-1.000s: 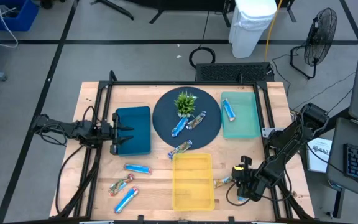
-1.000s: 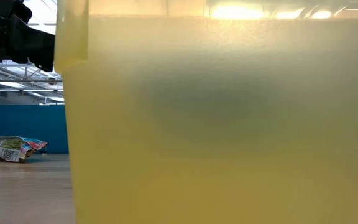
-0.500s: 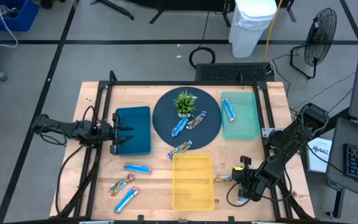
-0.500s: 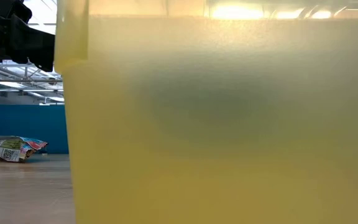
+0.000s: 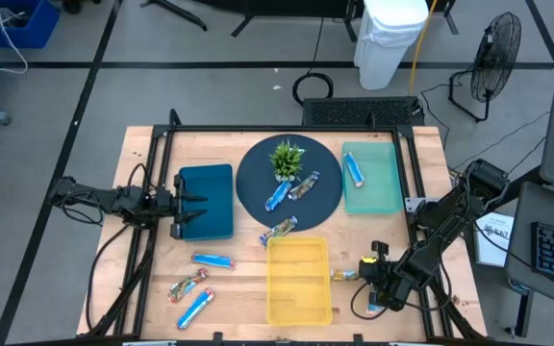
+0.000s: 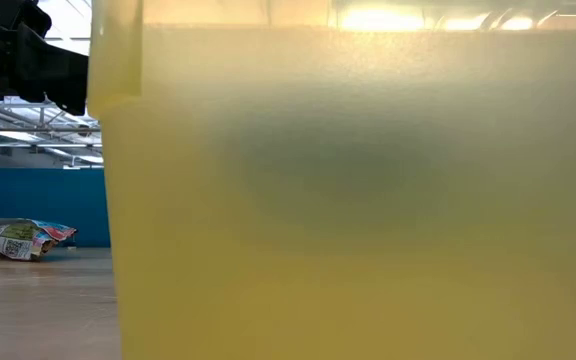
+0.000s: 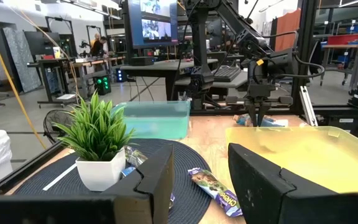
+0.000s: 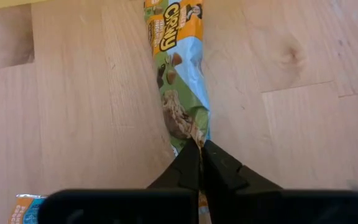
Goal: Pick and place Granola Bars by type
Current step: Put the yellow granola bar into the green bin
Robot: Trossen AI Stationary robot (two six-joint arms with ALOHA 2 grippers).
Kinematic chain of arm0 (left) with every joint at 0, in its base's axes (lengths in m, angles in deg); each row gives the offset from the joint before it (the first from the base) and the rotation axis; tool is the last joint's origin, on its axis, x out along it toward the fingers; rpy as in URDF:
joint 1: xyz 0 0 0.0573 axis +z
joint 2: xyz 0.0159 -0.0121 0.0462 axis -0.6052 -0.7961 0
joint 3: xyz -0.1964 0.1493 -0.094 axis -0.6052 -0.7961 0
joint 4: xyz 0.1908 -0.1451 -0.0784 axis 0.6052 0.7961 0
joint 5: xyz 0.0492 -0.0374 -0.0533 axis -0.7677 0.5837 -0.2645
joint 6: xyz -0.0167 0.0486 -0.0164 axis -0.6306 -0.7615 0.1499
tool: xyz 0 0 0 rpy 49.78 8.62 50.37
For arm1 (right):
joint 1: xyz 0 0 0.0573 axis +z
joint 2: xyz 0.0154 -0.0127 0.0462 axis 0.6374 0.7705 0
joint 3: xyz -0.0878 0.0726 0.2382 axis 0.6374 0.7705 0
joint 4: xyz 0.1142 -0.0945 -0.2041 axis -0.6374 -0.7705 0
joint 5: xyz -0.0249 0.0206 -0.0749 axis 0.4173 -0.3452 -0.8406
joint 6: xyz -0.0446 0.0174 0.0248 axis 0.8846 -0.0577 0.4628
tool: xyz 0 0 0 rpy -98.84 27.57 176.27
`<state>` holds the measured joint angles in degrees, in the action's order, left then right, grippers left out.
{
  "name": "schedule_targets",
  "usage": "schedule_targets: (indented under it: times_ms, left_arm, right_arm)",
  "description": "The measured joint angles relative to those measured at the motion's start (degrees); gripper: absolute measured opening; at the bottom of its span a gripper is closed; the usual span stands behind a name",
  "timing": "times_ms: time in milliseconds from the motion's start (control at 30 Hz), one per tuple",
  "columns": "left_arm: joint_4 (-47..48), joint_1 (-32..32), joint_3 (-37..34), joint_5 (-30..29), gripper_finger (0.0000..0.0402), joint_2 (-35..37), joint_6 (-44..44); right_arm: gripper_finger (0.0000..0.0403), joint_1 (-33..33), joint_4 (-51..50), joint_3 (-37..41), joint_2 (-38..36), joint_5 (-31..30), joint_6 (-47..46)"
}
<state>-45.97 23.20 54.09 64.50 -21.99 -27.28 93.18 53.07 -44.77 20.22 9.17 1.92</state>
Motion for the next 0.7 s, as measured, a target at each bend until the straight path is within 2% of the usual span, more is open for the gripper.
schedule_targets:
  times_ms: [400,533,700]
  left_arm:
    - [0.00,-0.02,0.00,0.00,0.0159,0.00,0.01]
    - [-0.01,-0.01,0.01,0.00,0.0159,0.02,0.00]
    - [0.00,-0.02,0.00,-0.02,0.0159,0.01,0.00]
  right_arm:
    - [0.0001,0.00,0.03,0.00,0.00,-0.19,-0.03]
    - [0.0000,0.02,0.04,0.02,-0.06,-3.57,1.02]
    - [0.0000,-0.36,-0.78,0.04,-4.26,-4.88,4.56]
